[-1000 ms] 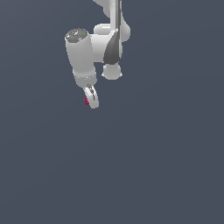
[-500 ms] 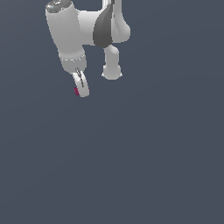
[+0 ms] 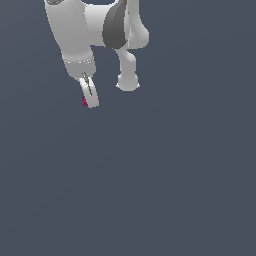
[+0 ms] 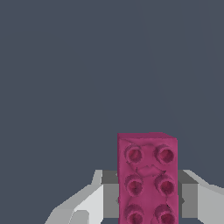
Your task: Pick up the object and move it to a goal position.
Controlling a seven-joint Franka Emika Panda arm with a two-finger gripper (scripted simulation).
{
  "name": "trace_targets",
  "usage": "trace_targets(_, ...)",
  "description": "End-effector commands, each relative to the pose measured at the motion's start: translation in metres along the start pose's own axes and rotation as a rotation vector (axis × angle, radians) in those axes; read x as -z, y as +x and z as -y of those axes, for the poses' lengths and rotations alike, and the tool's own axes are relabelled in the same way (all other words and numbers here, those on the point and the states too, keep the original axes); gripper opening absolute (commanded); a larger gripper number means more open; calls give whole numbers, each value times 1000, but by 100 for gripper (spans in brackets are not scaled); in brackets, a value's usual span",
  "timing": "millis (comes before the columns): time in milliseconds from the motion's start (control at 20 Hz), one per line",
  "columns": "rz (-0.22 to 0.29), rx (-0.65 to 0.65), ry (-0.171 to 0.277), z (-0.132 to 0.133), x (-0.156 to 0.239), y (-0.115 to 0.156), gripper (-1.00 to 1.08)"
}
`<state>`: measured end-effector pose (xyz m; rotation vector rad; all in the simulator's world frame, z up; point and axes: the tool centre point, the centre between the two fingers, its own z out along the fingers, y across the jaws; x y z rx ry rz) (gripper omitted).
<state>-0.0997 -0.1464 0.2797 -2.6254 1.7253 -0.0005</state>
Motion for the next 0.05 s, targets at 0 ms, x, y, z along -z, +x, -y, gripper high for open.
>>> trace_targets(0, 0, 1, 0, 1, -1, 0, -100)
